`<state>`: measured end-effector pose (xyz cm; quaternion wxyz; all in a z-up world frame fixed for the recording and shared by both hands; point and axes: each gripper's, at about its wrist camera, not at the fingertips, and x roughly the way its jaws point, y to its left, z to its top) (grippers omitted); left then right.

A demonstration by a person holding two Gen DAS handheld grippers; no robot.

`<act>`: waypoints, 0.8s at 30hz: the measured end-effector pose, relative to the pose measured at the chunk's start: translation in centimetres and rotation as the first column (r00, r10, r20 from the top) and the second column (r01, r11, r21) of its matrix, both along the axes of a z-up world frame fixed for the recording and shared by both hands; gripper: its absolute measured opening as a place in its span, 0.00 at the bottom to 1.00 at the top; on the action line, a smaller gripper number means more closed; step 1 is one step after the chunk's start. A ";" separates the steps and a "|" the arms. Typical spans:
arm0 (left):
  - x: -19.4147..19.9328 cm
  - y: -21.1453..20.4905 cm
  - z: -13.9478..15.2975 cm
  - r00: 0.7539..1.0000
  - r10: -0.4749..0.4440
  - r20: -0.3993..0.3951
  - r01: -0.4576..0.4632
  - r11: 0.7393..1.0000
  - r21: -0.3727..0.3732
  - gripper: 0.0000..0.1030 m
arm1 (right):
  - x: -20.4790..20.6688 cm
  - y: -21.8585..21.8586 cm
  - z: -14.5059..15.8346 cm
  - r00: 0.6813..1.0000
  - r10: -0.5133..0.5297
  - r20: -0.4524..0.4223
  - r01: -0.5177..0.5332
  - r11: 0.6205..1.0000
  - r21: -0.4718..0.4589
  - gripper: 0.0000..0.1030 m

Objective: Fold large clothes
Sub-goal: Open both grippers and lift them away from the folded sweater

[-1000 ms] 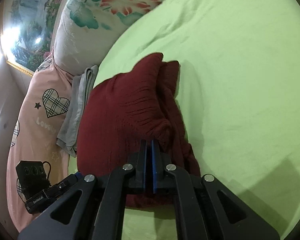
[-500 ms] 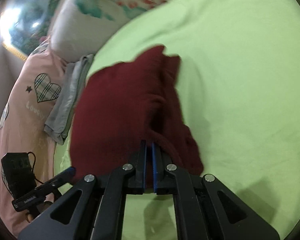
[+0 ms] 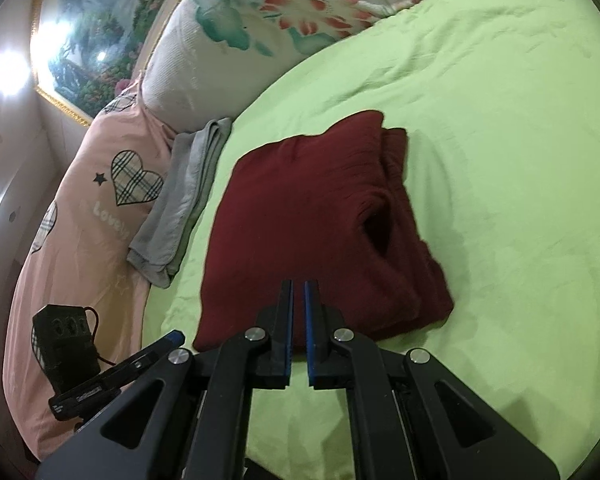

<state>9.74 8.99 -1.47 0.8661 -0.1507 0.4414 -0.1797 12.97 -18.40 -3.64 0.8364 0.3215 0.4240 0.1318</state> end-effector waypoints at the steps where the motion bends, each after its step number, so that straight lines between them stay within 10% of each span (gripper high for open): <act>1: -0.3 0.3 -0.1 1.000 0.025 0.000 -0.025 1.000 0.019 0.59 | -0.2 0.3 0.0 1.000 0.008 -0.001 -0.008 1.000 -0.004 0.05; 10: -1.6 1.3 -1.4 0.994 0.103 -0.023 -0.100 0.987 0.130 0.71 | -1.7 2.3 0.6 0.998 0.059 -0.015 -0.061 0.991 -0.117 0.08; 14: -2.2 1.3 -1.7 0.992 0.124 -0.028 -0.117 0.975 0.188 0.74 | -2.6 2.2 0.6 0.999 0.050 -0.019 -0.052 0.987 -0.152 0.38; 24: -2.7 1.0 -1.8 0.990 0.137 -0.038 -0.121 0.952 0.280 0.76 | -4.3 2.5 -0.2 0.997 0.054 -0.051 -0.062 0.985 -0.162 0.39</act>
